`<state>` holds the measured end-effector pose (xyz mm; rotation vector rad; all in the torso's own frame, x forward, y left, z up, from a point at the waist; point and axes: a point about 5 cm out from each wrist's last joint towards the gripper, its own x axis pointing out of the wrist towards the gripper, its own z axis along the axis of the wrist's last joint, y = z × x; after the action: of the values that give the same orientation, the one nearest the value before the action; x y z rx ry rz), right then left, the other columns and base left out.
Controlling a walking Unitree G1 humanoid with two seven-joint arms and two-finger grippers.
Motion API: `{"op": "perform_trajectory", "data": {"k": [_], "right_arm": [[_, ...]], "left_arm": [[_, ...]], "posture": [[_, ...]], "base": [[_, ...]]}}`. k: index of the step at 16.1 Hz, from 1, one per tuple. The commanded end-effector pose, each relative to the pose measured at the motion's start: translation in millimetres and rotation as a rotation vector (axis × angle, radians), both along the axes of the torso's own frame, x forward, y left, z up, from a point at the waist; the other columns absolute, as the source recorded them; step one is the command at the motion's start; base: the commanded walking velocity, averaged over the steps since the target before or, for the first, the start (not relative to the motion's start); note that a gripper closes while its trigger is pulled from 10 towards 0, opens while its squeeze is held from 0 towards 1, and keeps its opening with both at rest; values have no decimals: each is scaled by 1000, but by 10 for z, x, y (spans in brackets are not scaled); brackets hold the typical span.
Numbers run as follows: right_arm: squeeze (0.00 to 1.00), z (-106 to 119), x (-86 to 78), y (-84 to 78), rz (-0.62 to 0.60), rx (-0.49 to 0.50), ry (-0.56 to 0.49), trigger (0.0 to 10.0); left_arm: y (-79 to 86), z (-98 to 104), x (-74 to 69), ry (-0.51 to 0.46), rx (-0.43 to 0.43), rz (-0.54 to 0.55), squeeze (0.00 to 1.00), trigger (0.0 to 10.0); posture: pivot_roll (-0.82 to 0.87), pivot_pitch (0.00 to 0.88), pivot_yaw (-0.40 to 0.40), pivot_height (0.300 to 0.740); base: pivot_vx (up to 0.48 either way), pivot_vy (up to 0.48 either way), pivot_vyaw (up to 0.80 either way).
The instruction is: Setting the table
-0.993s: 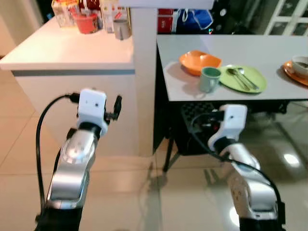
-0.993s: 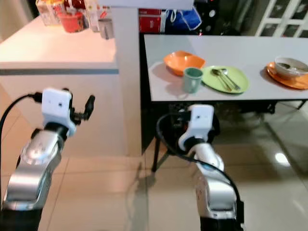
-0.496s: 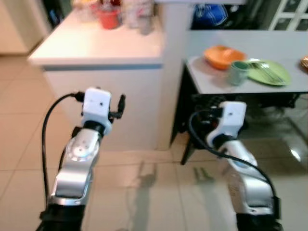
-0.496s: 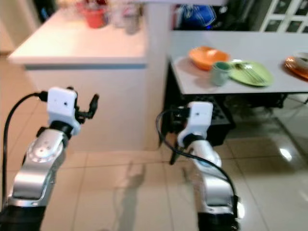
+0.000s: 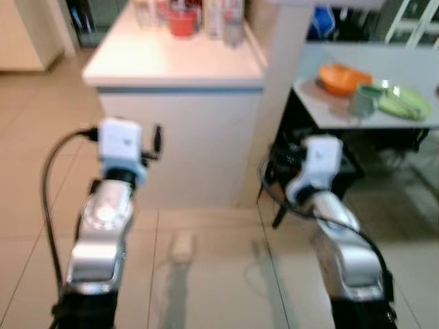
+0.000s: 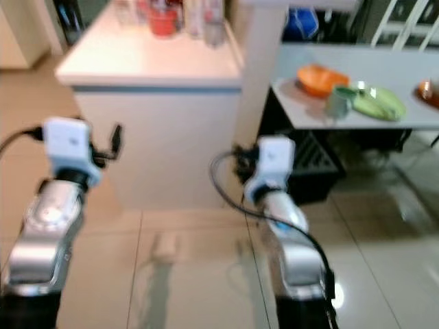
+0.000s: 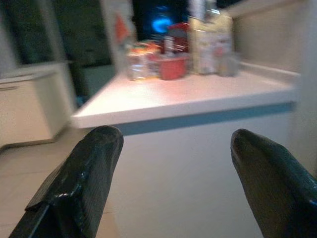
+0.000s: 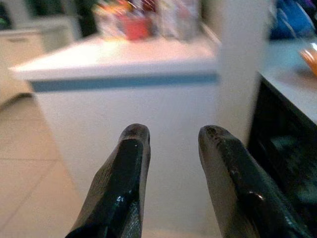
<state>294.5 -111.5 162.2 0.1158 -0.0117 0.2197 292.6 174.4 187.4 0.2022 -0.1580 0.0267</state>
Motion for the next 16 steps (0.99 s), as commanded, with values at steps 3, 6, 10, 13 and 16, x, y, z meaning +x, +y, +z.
{"op": "perform_trajectory", "data": {"k": [3, 6, 10, 13, 16], "right_arm": [[0, 0, 2, -69, -19, -32, -5, 10000], [0, -20, 32, -57, -19, -46, -6, 10000], [0, 24, 72, -66, -23, -46, -18, 10000], [0, 52, 80, -67, -29, -63, -35, 10000], [0, 84, 109, -37, 0, -96, -58, 10000]], "left_arm": [[-90, 117, 3, -44, 55, -43, 0, 10000], [-72, 121, 25, -45, 64, -48, 0, 10000], [-99, 150, 41, -43, 56, -74, 0, 10000], [-92, 130, 22, -33, 59, -80, 0, 10000], [-68, 134, 32, -26, 47, -72, 0, 10000]], "posture": [[40, 0, -26, 740], [41, 0, -24, 740], [35, 0, -14, 740], [37, 0, -15, 740], [36, 0, -15, 740]], "base": [[220, 0, 148], [391, 0, 548], [399, 0, 273], [401, 0, 0], [401, 0, 0]]}}
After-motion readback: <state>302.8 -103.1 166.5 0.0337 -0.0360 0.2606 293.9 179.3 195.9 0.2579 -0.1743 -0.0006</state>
